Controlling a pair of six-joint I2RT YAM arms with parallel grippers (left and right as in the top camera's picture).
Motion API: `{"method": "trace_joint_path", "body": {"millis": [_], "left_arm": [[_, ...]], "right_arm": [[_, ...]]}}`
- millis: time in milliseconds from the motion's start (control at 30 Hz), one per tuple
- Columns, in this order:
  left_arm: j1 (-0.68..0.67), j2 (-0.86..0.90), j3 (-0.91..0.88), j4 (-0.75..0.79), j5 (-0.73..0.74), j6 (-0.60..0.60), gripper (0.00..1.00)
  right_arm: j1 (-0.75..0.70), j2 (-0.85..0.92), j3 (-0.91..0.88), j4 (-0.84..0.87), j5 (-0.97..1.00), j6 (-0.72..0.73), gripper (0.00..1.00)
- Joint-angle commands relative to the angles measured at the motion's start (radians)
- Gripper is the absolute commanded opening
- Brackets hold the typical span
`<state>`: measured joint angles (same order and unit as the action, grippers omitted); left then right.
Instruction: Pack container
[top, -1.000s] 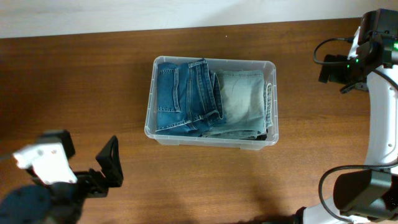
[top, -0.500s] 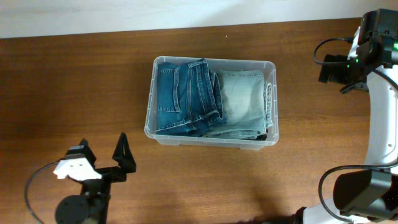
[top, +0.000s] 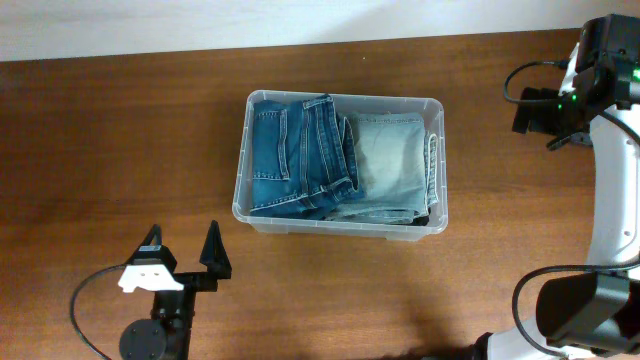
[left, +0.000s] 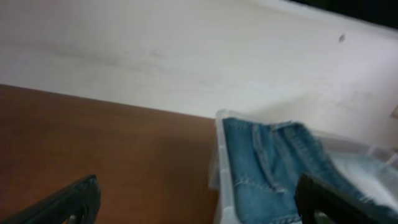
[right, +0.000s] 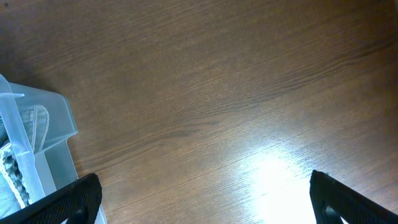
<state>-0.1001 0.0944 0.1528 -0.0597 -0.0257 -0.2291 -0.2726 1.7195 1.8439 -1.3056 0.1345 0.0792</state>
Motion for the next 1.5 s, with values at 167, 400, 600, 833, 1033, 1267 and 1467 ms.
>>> {"method": "trace_joint_path", "body": {"millis": [167,400,600,833,1033,1267,1467], "left_arm": [[0.038,-0.014,-0.044,0.018,0.012,0.109,1.0],[0.038,-0.017,-0.061,0.014,0.011,0.26,1.0],[0.038,-0.054,-0.105,0.014,0.012,0.272,1.0],[0.038,-0.09,-0.131,-0.025,0.011,0.296,1.0],[0.038,-0.09,-0.135,-0.039,0.011,0.352,1.0],[0.038,-0.089,-0.135,-0.039,0.012,0.351,1.0],[0.038,-0.089,-0.135,-0.039,0.012,0.351,1.0]], "right_arm": [[-0.003,-0.004,0.008,0.0,0.009,0.008,0.99],[-0.003,-0.004,0.008,0.0,0.009,0.008,0.99],[-0.003,-0.004,0.008,0.0,0.009,0.008,0.99],[-0.003,-0.004,0.008,0.0,0.009,0.008,0.99],[-0.003,-0.004,0.008,0.0,0.009,0.008,0.99],[-0.003,-0.004,0.008,0.0,0.009,0.008,0.99],[-0.003,-0.004,0.008,0.0,0.009,0.008,0.99]]}}
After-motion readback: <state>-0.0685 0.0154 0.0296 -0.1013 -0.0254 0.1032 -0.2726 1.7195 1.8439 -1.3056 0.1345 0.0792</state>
